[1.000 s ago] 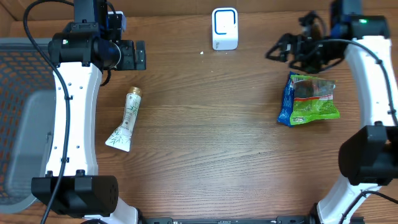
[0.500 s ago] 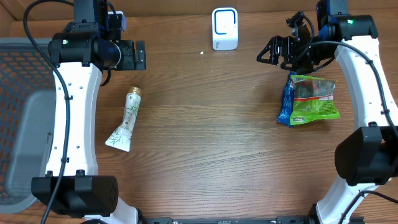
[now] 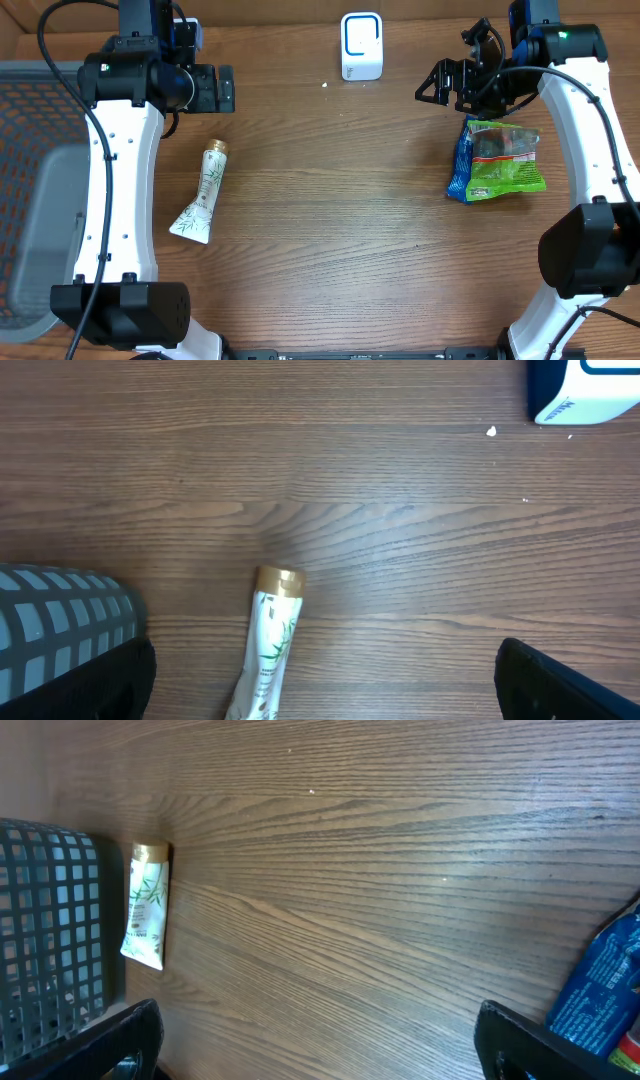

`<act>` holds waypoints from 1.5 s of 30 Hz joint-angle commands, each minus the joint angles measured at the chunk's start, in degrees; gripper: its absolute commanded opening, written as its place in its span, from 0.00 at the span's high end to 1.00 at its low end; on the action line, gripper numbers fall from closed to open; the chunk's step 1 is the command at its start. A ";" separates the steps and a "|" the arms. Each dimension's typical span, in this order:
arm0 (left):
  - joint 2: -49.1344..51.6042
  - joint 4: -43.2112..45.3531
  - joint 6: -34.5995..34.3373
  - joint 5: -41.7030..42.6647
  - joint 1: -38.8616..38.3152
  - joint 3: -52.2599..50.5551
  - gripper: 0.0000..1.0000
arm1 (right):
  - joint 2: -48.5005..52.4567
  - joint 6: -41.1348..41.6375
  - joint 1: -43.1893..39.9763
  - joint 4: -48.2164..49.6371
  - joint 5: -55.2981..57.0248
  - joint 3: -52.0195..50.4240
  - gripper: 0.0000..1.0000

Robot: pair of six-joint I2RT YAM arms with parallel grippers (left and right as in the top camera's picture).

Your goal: Scan the item barcode

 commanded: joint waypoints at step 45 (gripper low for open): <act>-0.11 0.04 -1.01 0.37 -0.37 -0.15 0.00 | 12.83 21.88 33.81 24.24 5.97 0.96 0.09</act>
